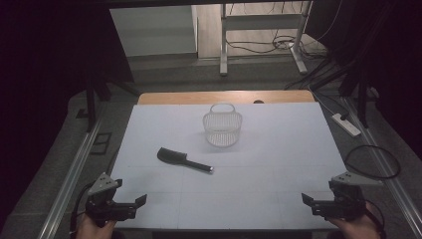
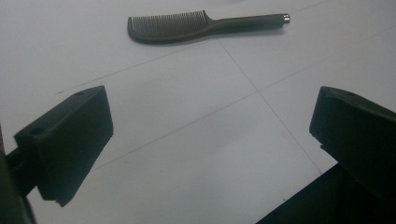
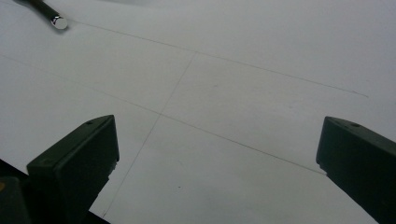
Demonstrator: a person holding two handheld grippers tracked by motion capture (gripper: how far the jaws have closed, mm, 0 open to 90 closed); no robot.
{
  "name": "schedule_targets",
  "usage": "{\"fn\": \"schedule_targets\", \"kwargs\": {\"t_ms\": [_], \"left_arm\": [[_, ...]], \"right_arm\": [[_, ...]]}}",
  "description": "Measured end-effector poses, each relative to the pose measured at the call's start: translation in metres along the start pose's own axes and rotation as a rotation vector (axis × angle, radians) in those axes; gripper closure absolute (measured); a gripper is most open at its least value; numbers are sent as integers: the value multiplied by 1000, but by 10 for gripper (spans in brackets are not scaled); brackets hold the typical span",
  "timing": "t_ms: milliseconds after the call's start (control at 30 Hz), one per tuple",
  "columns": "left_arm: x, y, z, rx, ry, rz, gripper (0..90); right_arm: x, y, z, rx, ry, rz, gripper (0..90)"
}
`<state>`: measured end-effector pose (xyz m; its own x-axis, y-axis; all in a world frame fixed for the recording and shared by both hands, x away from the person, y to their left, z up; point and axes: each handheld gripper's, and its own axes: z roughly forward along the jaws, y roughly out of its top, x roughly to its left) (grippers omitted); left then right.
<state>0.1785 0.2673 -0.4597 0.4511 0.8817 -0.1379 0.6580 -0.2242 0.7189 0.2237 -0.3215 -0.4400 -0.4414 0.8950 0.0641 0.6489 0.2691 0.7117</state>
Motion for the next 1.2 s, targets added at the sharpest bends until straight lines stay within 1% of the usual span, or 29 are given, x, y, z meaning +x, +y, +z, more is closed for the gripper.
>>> {"fn": "schedule_targets", "kwargs": {"t_ms": [67,167,233,333,467,667,900,967,1000,1200], "left_arm": [[0,0,0,2,-2,1,5],[2,-1,-1,-1,-9,-12,5],[3,-1,-1,-1,-15,-19,5],[3,-2,-1,1,-14,-20,5],[2,-1,-1,10,-12,-17,4],[3,-1,-1,12,-18,-28,4],[4,0,0,18,-22,-28,0],[3,1,1,15,-36,-32,0],[3,1,1,15,-36,-32,0],[1,6,6,20,-43,-15,0]], "right_arm": [[0,0,0,0,1,-1,0],[1,0,0,-1,1,-6,0],[2,1,1,-1,2,-23,0],[3,1,1,2,2,-34,0],[3,2,2,2,4,-31,0],[4,2,2,0,4,-36,0],[4,2,2,5,8,-43,0],[4,2,2,7,6,-44,0],[4,2,2,7,6,-44,0],[5,1,1,-2,6,-49,6]]}}
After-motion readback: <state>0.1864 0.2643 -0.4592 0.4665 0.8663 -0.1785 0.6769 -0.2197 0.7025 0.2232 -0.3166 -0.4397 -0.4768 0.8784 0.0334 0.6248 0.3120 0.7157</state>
